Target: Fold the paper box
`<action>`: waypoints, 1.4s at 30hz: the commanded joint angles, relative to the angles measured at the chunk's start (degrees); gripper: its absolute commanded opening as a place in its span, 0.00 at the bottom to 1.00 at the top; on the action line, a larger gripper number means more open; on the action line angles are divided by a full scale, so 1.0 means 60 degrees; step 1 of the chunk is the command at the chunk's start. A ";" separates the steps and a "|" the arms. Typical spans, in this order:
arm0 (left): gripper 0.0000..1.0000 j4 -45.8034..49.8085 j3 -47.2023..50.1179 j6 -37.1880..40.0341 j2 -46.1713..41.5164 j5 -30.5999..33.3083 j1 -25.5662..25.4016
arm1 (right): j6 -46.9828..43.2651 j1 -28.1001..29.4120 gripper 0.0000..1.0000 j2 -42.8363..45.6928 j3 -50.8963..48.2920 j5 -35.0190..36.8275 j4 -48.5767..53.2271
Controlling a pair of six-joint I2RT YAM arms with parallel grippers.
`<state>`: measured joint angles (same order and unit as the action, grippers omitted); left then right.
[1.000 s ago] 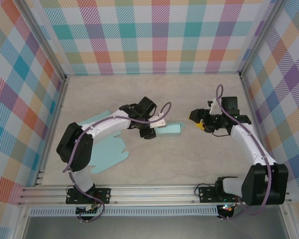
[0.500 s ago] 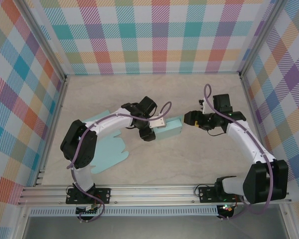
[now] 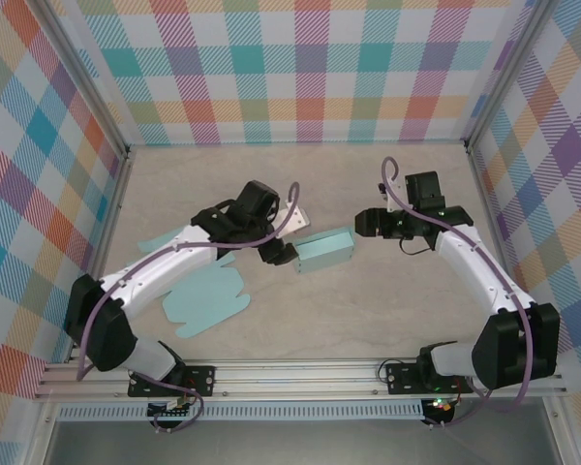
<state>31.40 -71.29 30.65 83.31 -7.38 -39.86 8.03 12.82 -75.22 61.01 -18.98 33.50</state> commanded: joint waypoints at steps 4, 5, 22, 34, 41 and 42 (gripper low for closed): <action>0.70 -0.2024 0.0967 -0.3924 -0.0561 -0.0184 0.0081 | -0.1065 0.0207 0.65 -0.0455 0.0412 0.0685 0.0377; 0.70 -0.2085 0.1022 -0.4277 -0.0558 0.0119 0.0080 | -0.1199 0.0237 0.65 -0.0520 0.0447 0.0674 0.0434; 0.51 -0.0128 -0.0151 -0.3762 0.1153 0.1838 -0.0308 | -0.1917 0.0597 0.61 -0.1446 0.0809 0.0854 0.0322; 0.36 0.0070 -0.0477 -0.3935 0.1591 0.1890 -0.0409 | -0.1969 0.0846 0.51 -0.1804 0.1083 0.0813 0.0411; 0.30 0.0200 -0.0556 -0.4200 0.1671 0.2035 -0.0425 | -0.1793 0.1052 0.42 -0.1622 0.0922 0.1067 0.0486; 0.30 0.0236 -0.0574 -0.4231 0.1694 0.2057 -0.0446 | -0.1793 0.1085 0.41 -0.1590 0.0881 0.1108 0.0490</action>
<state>30.52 -73.06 6.61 92.42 3.99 -41.98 -2.42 18.70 -85.69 66.06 -13.06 35.33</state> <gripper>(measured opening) 0.301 0.412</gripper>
